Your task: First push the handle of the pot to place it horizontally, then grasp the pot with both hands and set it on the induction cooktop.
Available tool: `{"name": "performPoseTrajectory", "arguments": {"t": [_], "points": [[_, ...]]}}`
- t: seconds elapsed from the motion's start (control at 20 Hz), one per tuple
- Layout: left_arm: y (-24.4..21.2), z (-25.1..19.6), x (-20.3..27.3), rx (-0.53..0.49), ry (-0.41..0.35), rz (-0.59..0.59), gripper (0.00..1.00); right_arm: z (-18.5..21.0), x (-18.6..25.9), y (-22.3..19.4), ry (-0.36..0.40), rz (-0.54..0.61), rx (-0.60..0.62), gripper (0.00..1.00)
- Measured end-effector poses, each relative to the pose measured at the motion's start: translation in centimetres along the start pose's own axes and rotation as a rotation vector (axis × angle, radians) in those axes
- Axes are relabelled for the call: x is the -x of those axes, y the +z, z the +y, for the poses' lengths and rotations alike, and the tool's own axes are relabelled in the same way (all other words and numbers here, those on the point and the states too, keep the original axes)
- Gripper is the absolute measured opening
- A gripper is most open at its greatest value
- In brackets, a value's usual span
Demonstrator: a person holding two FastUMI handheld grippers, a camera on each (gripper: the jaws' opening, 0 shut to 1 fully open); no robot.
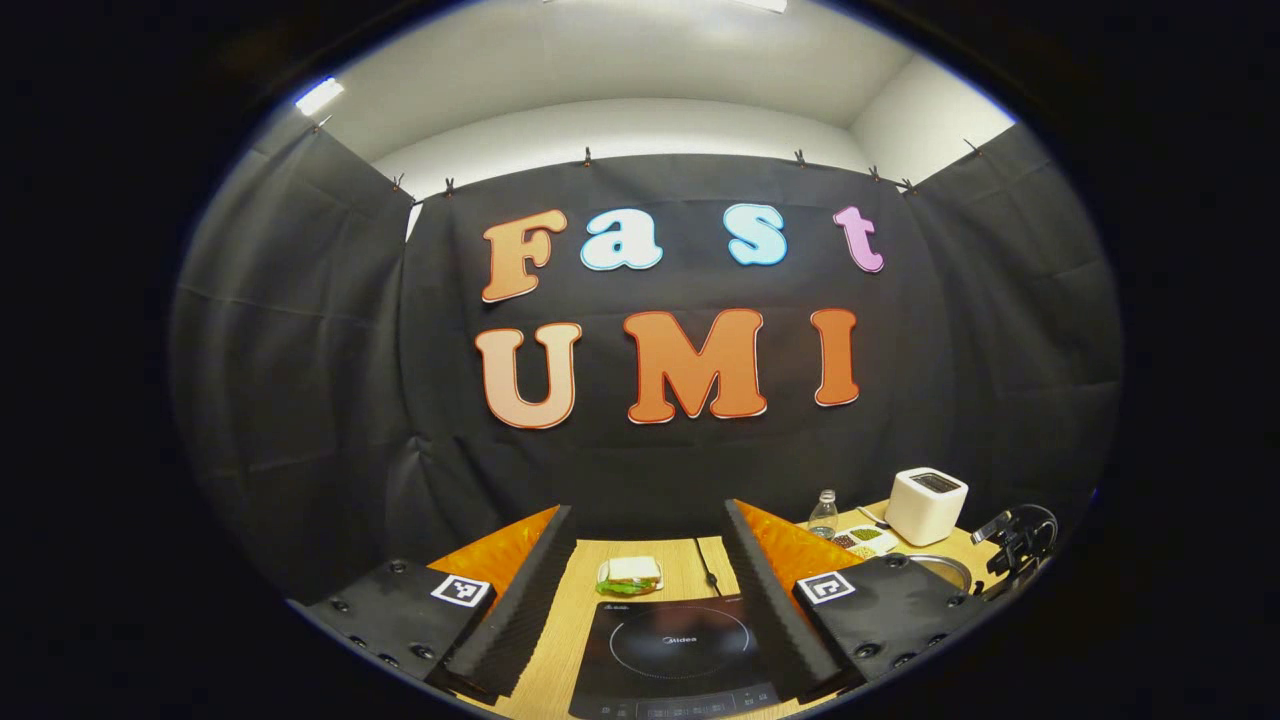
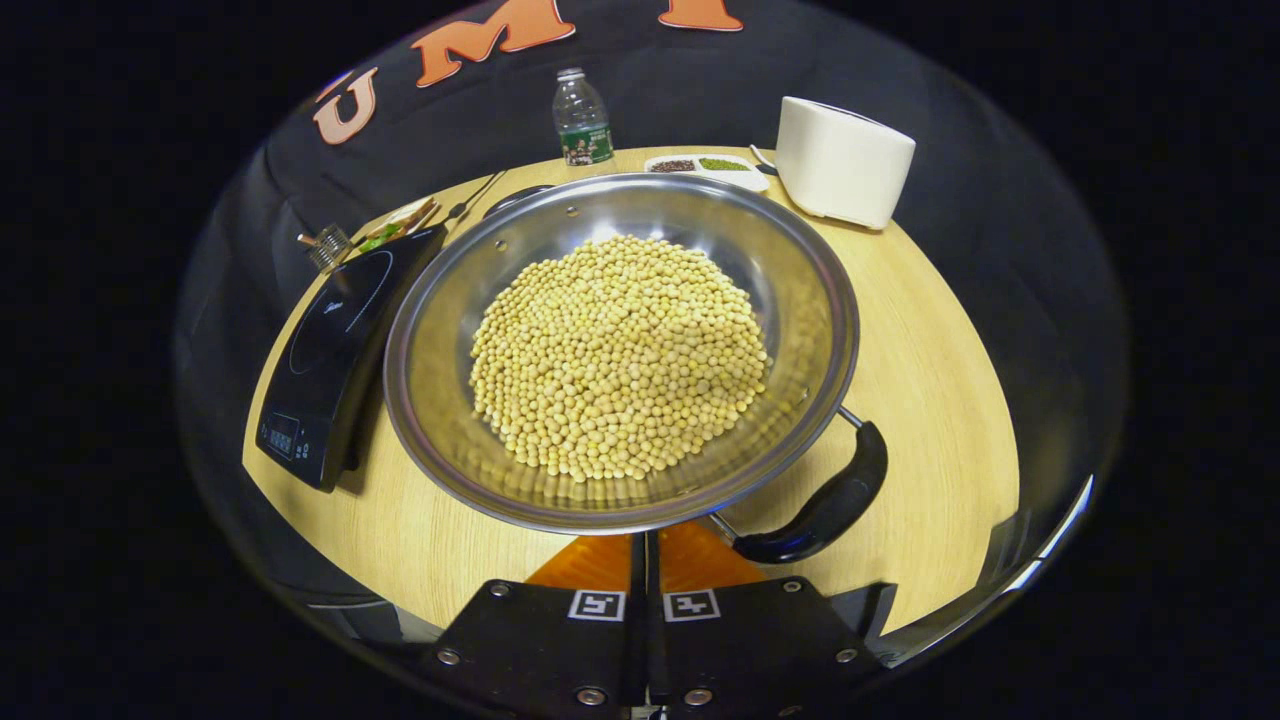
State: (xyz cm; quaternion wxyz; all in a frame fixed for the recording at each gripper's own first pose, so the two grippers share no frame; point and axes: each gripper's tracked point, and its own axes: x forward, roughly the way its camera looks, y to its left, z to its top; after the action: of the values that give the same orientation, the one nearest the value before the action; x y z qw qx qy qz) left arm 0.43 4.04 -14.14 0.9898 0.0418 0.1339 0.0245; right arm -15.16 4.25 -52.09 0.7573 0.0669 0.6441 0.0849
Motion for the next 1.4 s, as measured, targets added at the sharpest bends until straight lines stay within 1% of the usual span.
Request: {"name": "performPoseTrajectory", "arguments": {"t": [0.05,0.1,0.2,0.3,0.45,0.55,0.65,1.05,1.1,1.15,1.2,1.25,1.3,1.4], "points": [[0.0,-0.1,-0.1,0.0,-0.002,0.003,0.94,-0.6,-0.1,0.3,-0.013,-0.004,-0.011,0.0],[0.0,0.0,-0.1,0.0,-0.002,0.004,0.99,-1.3,-0.1,0.6,-0.025,-0.007,-0.03,0.0],[0.2,0.3,-0.2,0.002,0.003,0.001,0.99,-2.6,-0.5,1.3,-0.048,-0.011,-0.056,0.0],[0.1,0.3,-0.3,0.003,0.004,0.001,0.98,-4.5,-0.9,2.1,-0.1,-0.021,-0.071,0.0],[-0.3,0.0,-0.5,-0.01,-0.008,0.009,0.98,-7.1,-1.1,2.9,-0.155,-0.033,-0.11,0.0],[-0.6,0.0,-0.6,-0.019,-0.01,0.01,0.98,-7.7,-1.7,3.4,-0.148,-0.025,-0.153,0.0],[-0.8,-0.1,-1.0,-0.018,-0.01,0.013,0.98,-8.6,-1.9,3.8,-0.151,-0.021,-0.166,0.0],[-2.9,-1.0,-4.0,0.01,-0.025,0.058,0.99,-12.6,-2.2,6.8,-0.256,-0.042,-0.17,0.01],[-3.1,-1.3,-4.6,0.013,-0.029,0.068,0.99,-12.9,-2.2,7.2,-0.261,-0.044,-0.171,0.01],[-3.7,-1.5,-5.1,0.018,-0.033,0.079,0.96,-13.3,-2.3,7.7,-0.259,-0.049,-0.184,0.01],[-4.1,-1.7,-5.6,0.025,-0.038,0.092,0.96,-13.4,-2.5,8.2,-0.25,-0.054,-0.207,0.01],[-4.5,-1.9,-5.9,0.03,-0.045,0.103,0.94,-13.4,-2.8,8.6,-0.247,-0.058,-0.219,0.01],[-4.9,-2.1,-6.4,0.034,-0.049,0.113,0.99,-13.6,-2.9,9.1,-0.251,-0.065,-0.223,0.01],[-5.9,-2.8,-7.3,0.038,-0.063,0.133,0.99,-14.4,-2.7,10.0,-0.255,-0.087,-0.232,0.01]]}}
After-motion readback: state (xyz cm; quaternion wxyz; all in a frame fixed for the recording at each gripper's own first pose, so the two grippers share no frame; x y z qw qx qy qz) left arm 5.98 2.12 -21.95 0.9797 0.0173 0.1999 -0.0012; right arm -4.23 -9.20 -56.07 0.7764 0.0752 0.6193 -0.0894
